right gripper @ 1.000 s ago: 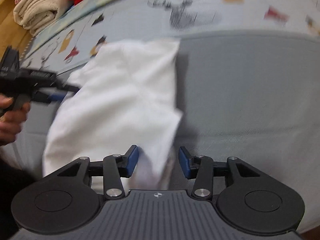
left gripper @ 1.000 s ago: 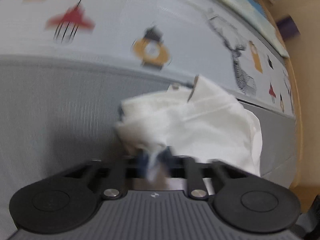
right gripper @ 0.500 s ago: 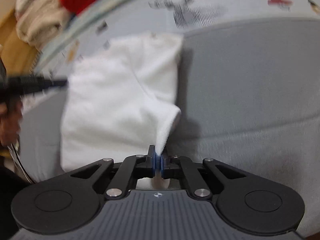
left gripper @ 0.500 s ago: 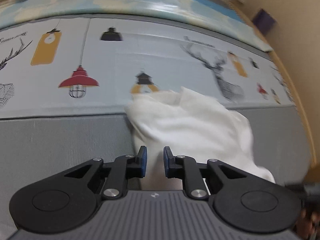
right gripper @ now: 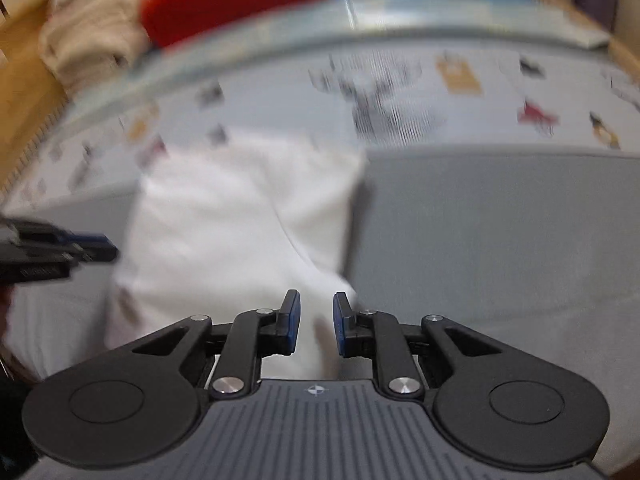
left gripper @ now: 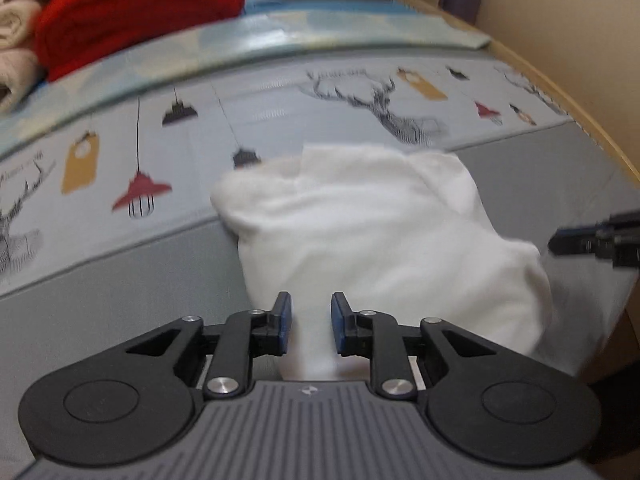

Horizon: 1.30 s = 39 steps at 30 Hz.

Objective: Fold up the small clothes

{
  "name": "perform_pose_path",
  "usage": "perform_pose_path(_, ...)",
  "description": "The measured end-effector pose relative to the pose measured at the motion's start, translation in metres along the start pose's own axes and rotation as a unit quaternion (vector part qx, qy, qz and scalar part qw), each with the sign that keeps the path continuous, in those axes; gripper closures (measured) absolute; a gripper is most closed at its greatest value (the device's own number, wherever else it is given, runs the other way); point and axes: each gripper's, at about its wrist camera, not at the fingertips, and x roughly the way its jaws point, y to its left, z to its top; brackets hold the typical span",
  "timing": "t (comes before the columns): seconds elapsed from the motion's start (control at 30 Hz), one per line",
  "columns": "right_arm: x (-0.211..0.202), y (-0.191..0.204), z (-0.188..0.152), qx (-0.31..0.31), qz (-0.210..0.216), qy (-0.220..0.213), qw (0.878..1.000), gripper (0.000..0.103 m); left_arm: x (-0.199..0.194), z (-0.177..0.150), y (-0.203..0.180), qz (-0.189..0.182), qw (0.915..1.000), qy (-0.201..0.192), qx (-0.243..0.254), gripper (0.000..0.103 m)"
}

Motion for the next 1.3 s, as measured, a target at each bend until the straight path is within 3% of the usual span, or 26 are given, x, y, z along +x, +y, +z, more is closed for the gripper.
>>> perform_pose_path(0.1,0.017,0.010,-0.003,0.000,0.020,0.002,1.000,0.070,0.033,-0.002,0.001,0.021,0.9992,0.033,0.001,0.074)
perform_pose_path(0.13,0.030,0.016,-0.005,-0.020,0.011,0.015,1.000,0.067,0.049,-0.004,0.004,0.038,0.9976,0.059,-0.004,0.059)
perform_pose_path(0.17,0.039,0.020,-0.009,-0.041,-0.009,0.035,0.999,0.067,0.053,-0.007,0.006,0.050,0.9968,0.060,-0.018,0.051)
perform_pose_path(0.23,0.058,0.022,-0.019,-0.057,-0.036,0.075,0.995,0.067,0.043,-0.002,0.005,0.063,0.9952,0.056,-0.049,0.052)
perform_pose_path(0.3,0.057,0.021,-0.015,-0.038,-0.037,0.081,0.995,0.066,0.017,0.005,-0.001,0.053,0.9957,0.032,-0.068,0.052)
perform_pose_path(0.4,0.031,0.026,0.000,-0.031,-0.037,0.032,0.998,0.063,-0.025,0.010,-0.015,0.064,0.9957,-0.018,-0.065,0.042)
perform_pose_path(0.47,0.013,0.036,0.005,-0.027,-0.049,0.002,0.998,0.058,-0.055,0.006,-0.027,0.077,0.9941,-0.048,-0.061,0.027)
perform_pose_path(0.53,-0.011,0.052,0.005,-0.027,-0.047,-0.037,0.998,0.041,-0.087,-0.007,-0.038,0.089,0.9900,-0.085,-0.069,0.019)
perform_pose_path(0.57,-0.026,0.062,0.001,-0.032,-0.043,-0.060,0.997,0.037,-0.103,-0.015,-0.044,0.096,0.9876,-0.101,-0.072,0.016)
perform_pose_path(0.63,-0.054,0.080,-0.008,-0.045,-0.048,-0.100,0.993,0.017,-0.126,-0.030,-0.056,0.107,0.9840,-0.118,-0.079,0.015)
perform_pose_path(0.7,-0.075,0.094,-0.023,-0.054,-0.055,-0.134,0.988,0.005,-0.143,-0.048,-0.065,0.112,0.9806,-0.132,-0.091,0.013)
perform_pose_path(0.77,-0.091,0.101,-0.041,-0.053,-0.058,-0.157,0.984,0.004,-0.153,-0.069,-0.072,0.110,0.9799,-0.140,-0.091,0.002)
perform_pose_path(0.83,-0.100,0.103,-0.059,-0.058,-0.059,-0.165,0.983,0.004,-0.154,-0.091,-0.079,0.105,0.9794,-0.150,-0.085,0.000)
perform_pose_path(0.93,-0.105,0.106,-0.086,-0.072,-0.071,-0.184,0.978,0.003,-0.142,-0.116,-0.090,0.138,0.9791,-0.138,-0.056,0.000)
perform_pose_path(1.0,-0.098,0.108,-0.092,-0.066,-0.088,-0.179,0.978,0.003,-0.132,-0.115,-0.091,0.144,0.9796,-0.130,-0.052,0.000)
perform_pose_path(1.13,-0.085,0.120,-0.093,-0.069,-0.110,-0.193,0.973,0.003,-0.123,-0.107,-0.085,0.147,0.9751,-0.152,-0.066,0.000)
perform_pose_path(1.3,-0.069,0.117,-0.091,-0.057,-0.114,-0.166,0.978,0.003,-0.118,-0.104,-0.072,0.139,0.9761,-0.132,-0.102,0.000)
